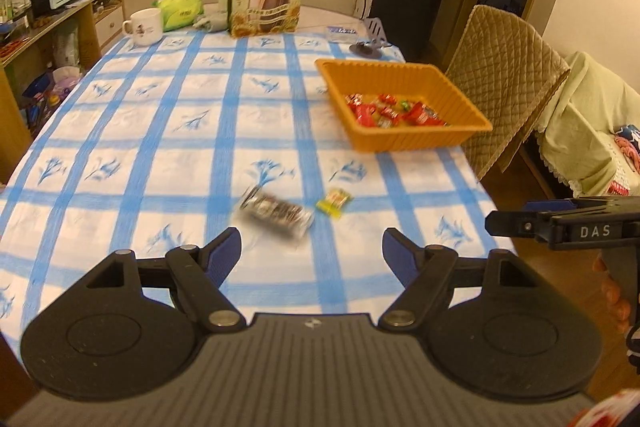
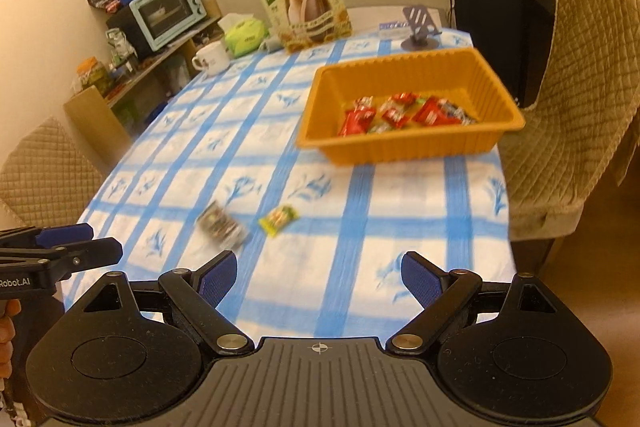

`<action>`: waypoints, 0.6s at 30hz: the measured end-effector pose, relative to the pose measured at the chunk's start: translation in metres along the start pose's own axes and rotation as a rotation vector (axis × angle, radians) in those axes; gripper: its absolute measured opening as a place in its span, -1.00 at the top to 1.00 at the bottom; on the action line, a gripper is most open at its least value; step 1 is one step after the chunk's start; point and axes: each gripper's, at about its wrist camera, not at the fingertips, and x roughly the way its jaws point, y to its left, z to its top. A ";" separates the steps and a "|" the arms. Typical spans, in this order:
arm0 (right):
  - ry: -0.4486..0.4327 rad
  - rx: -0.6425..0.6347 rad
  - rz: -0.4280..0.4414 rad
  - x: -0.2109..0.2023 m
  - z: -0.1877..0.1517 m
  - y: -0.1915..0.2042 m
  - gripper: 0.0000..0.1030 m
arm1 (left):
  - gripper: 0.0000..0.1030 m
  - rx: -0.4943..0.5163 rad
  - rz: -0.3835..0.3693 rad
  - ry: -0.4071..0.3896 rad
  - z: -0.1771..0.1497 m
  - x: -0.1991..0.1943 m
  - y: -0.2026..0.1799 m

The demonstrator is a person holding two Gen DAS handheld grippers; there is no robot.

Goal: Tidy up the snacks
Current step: 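Withdraw both tools from the tray toward the clear packet and yellow candy, then grasp the yellow candy with the right tool while the left tool grasps the clear dark-snack packet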

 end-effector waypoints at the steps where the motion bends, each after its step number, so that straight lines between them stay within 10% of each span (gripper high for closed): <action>1: 0.008 0.000 0.001 0.001 -0.004 0.004 -0.72 | -0.47 0.001 0.003 0.002 -0.003 -0.002 0.003; 18: 0.152 -0.081 0.027 0.038 -0.053 0.063 -0.72 | -0.47 -0.026 0.028 0.065 -0.039 -0.011 0.035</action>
